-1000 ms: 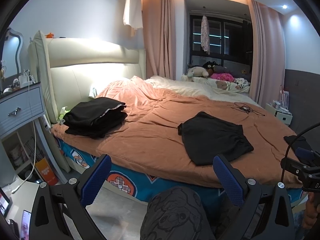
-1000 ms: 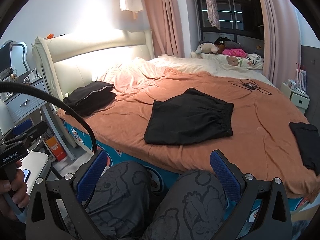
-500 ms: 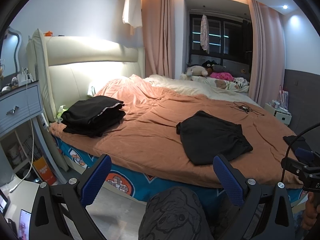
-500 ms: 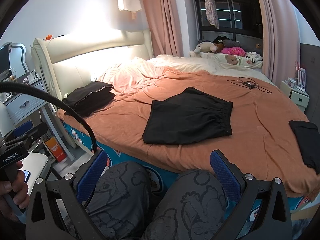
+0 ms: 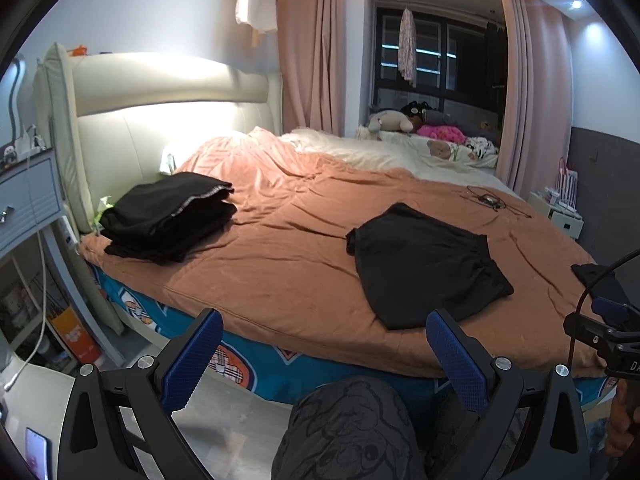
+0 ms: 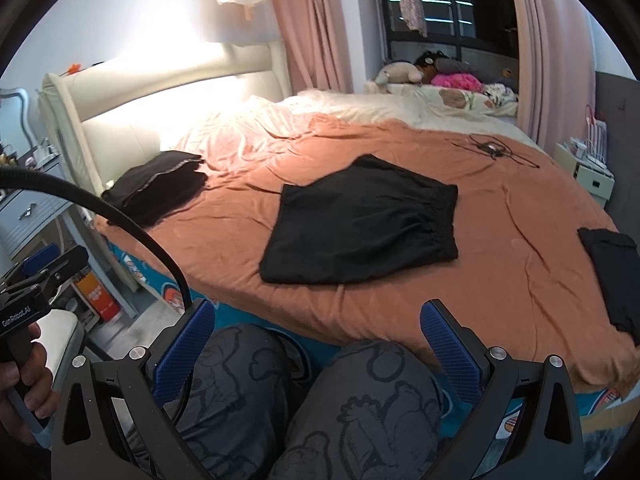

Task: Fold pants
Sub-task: 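Move both tools toward the black shorts, lowering to the waistband edge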

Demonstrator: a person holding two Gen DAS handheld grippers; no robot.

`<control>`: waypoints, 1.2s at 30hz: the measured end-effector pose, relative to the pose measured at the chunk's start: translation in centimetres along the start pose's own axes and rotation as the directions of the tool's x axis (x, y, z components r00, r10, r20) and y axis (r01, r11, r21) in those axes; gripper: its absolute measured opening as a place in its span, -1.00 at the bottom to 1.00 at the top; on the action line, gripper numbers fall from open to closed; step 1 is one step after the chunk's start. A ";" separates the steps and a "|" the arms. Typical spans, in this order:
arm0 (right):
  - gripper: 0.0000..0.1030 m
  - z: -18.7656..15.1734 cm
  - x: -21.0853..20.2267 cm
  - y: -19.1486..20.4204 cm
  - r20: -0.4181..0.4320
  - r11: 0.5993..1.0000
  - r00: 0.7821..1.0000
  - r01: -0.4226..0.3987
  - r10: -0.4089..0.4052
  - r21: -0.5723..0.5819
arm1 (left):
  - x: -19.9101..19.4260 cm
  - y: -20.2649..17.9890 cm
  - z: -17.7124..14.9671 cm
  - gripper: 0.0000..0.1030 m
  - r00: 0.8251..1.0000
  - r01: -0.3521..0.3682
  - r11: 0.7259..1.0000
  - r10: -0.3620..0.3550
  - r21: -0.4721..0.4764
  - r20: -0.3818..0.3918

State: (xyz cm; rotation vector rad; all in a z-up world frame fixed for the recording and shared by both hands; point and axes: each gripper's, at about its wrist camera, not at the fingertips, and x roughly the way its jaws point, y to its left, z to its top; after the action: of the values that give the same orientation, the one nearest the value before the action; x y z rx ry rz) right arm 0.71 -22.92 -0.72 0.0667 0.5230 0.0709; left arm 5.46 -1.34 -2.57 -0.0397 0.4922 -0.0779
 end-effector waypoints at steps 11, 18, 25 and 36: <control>1.00 2.4 4.4 -1.4 -0.069 0.998 0.997 0.024 -0.021 0.054 | 5.9 0.0 0.6 0.99 0.995 0.034 0.999 -0.035 -0.008 -0.093; 1.00 3.3 6.9 -2.9 -0.092 0.995 0.996 0.011 -0.001 0.103 | 9.3 -0.1 0.6 0.97 0.988 0.057 0.998 -0.062 -0.037 -0.144; 1.00 3.8 9.8 -5.8 -0.097 0.987 0.995 -0.009 0.024 0.159 | 13.4 -0.6 0.3 0.80 0.967 0.114 0.991 -0.127 -0.070 -0.223; 0.80 3.7 13.3 -9.5 -0.147 0.973 0.988 -0.019 0.055 0.231 | 19.3 -2.3 -0.9 0.50 0.896 0.217 0.959 -0.270 -0.183 -0.353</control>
State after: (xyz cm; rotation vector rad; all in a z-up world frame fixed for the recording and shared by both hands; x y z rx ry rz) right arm 14.57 -31.42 -4.93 0.2992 0.6814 0.0519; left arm 21.79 -5.30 -12.29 -0.2277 0.8756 -0.3026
